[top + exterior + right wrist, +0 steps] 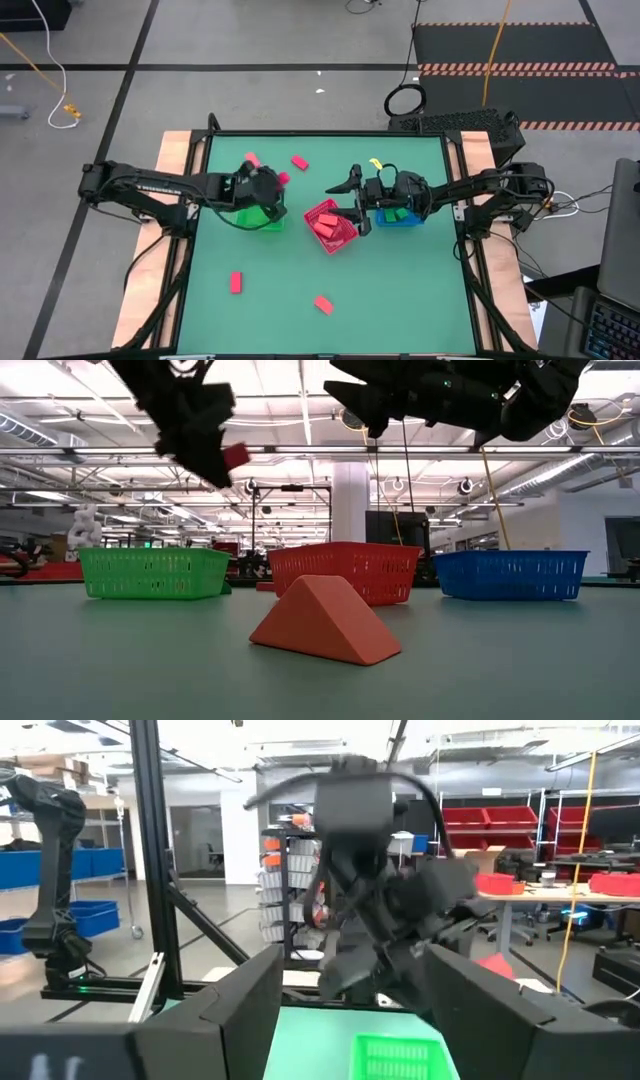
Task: Sort & place blocks by color
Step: Put the red block into the green bin
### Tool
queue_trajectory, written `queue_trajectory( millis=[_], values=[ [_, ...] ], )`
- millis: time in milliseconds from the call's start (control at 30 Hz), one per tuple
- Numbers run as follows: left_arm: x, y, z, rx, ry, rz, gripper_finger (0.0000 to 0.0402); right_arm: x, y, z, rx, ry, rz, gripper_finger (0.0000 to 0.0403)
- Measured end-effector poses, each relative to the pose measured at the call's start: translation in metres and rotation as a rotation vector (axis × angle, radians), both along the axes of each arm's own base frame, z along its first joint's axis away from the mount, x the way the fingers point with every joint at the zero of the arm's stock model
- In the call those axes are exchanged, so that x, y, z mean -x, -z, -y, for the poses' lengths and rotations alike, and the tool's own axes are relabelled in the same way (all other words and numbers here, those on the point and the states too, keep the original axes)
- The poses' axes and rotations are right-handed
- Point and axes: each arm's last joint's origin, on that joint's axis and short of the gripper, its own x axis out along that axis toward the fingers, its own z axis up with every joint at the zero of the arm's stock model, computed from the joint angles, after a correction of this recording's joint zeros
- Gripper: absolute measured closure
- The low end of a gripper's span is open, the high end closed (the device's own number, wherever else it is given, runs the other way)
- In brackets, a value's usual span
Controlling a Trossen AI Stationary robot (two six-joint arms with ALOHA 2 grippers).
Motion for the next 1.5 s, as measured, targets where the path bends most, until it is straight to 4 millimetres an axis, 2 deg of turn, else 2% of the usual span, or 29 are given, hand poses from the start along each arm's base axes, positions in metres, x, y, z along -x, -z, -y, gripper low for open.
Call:
queue_trajectory(
  millis=[200,400,633,700,800,900,1067,1300,1500],
  values=[
    [0.017,0.024,0.004,0.109,-0.176,-0.126,0.0275,0.0,0.0,0.002,-0.002,0.007,0.003,0.0168],
    [0.022,0.034,0.005,0.19,-0.189,-0.155,0.0266,0.0,-0.001,0.002,-0.003,0.008,0.012,0.0168],
    [0.022,0.034,0.006,0.217,-0.185,-0.155,0.0078,0.001,-0.002,0.002,-0.002,0.009,0.019,0.0167],
    [0.022,0.034,0.006,0.218,-0.184,-0.152,0.0044,0.001,-0.002,0.003,-0.002,0.012,0.018,0.0167],
    [0.023,0.033,0.007,0.242,-0.175,-0.148,0.0021,0.001,-0.002,0.005,-0.002,0.02,0.018,0.0167],
    [0.022,0.029,0.008,0.313,-0.159,-0.145,0.0022,0.001,-0.002,0.009,0.0,0.033,0.022,0.0167],
    [0.021,0.025,0.024,0.503,-0.112,-0.143,0.0056,0.003,-0.004,0.02,0.005,0.07,0.046,0.0167],
    [0.042,0.03,0.076,0.681,-0.221,-0.262,0.0105,0.01,-0.013,0.039,0.013,0.138,0.09,0.0167],
    [0.064,0.031,0.119,0.787,-0.376,-0.278,0.0118,0.017,-0.018,0.056,0.041,0.205,0.117,0.0167]
  ],
)
